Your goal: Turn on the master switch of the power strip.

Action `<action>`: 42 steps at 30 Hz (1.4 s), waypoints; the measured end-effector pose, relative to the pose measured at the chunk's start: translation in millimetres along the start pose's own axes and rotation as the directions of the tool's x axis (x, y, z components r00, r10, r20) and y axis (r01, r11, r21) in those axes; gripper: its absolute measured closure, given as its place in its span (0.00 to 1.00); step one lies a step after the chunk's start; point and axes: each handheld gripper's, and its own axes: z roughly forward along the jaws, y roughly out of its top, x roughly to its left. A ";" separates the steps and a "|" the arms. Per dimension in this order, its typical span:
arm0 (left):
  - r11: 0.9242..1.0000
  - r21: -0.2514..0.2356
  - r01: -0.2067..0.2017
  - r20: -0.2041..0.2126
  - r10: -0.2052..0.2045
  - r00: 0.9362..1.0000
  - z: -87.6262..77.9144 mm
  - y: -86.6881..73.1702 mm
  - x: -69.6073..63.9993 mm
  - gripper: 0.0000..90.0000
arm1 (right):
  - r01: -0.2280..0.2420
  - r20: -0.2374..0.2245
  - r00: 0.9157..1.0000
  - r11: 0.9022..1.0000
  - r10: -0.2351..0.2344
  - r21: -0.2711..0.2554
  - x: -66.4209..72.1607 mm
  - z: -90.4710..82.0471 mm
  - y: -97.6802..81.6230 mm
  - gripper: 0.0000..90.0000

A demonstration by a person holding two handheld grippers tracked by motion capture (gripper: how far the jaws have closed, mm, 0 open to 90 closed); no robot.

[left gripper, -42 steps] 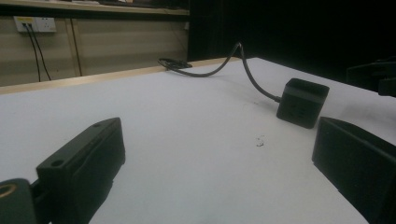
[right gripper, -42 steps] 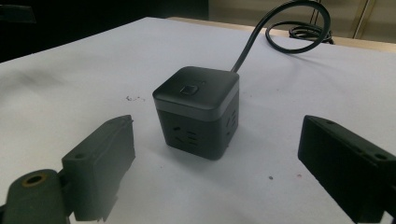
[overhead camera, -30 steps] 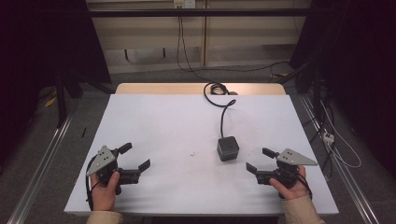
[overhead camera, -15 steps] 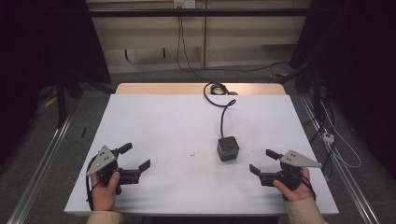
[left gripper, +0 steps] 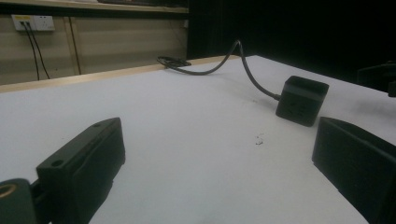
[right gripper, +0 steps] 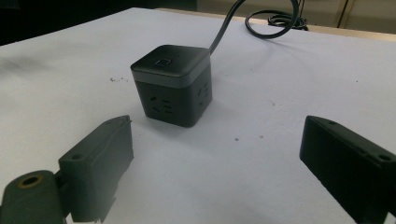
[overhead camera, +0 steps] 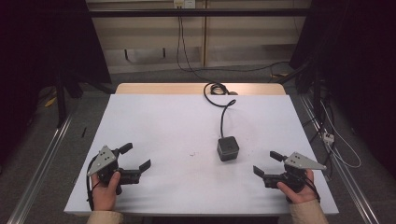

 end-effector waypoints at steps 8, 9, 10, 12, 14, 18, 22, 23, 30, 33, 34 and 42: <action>1.000 0.000 0.000 0.000 0.000 1.000 0.4 -0.1 -0.2 0.03 | -0.003 0.012 1.000 1.000 0.003 0.000 -3.4 -5.1 -2.9 0.10; 1.000 0.000 -0.001 -0.001 0.001 1.000 0.5 0.0 -0.1 0.03 | -0.004 0.013 1.000 1.000 0.004 0.001 -3.7 -5.5 -3.2 0.09; 1.000 0.001 -0.005 0.001 0.005 1.000 0.5 0.0 0.1 0.03 | -0.005 0.014 1.000 1.000 0.005 0.002 -4.1 -5.8 -3.5 0.09; 1.000 0.002 -0.005 0.001 0.005 1.000 0.7 0.0 0.0 0.03 | -0.008 0.014 1.000 1.000 0.008 0.001 -4.5 -6.3 -3.9 0.09; 1.000 0.002 -0.005 0.002 0.005 1.000 0.7 0.0 0.0 0.03 | -0.007 0.013 1.000 1.000 0.007 0.001 -4.7 -6.9 -4.1 0.09; 1.000 0.001 -0.002 0.000 0.002 1.000 0.7 -0.1 -0.1 0.03 | -0.005 0.017 1.000 1.000 0.005 0.002 -4.8 -8.0 -4.3 0.09; 1.000 0.001 -0.002 -0.001 0.002 1.000 0.5 0.0 -0.1 0.03 | -0.006 0.018 1.000 1.000 0.006 0.001 -5.6 -9.3 -5.0 0.09; 1.000 0.002 -0.004 0.000 0.004 1.000 0.5 0.0 0.1 0.03 | -0.006 0.019 1.000 1.000 0.006 0.002 -5.9 -9.7 -5.1 0.09; 1.000 0.002 -0.004 0.001 0.004 1.000 0.8 -0.1 0.0 0.03 | -0.004 0.023 1.000 1.000 0.004 0.003 -7.2 -11.6 -6.6 0.09; 1.000 0.001 -0.003 0.000 0.003 1.000 0.7 -0.2 -0.1 0.03 | -0.005 0.025 1.000 1.000 0.005 0.001 -7.9 -12.4 -7.1 0.09; 1.000 0.001 -0.004 0.000 0.004 1.000 0.7 -0.1 -0.1 0.03 | -0.005 0.025 1.000 1.000 0.005 0.001 -8.1 -12.7 -7.2 0.09; 1.000 0.002 -0.004 0.000 0.004 1.000 0.8 -0.1 -0.1 0.03 | -0.004 0.028 1.000 1.000 0.004 0.003 -9.0 -14.5 -8.0 0.09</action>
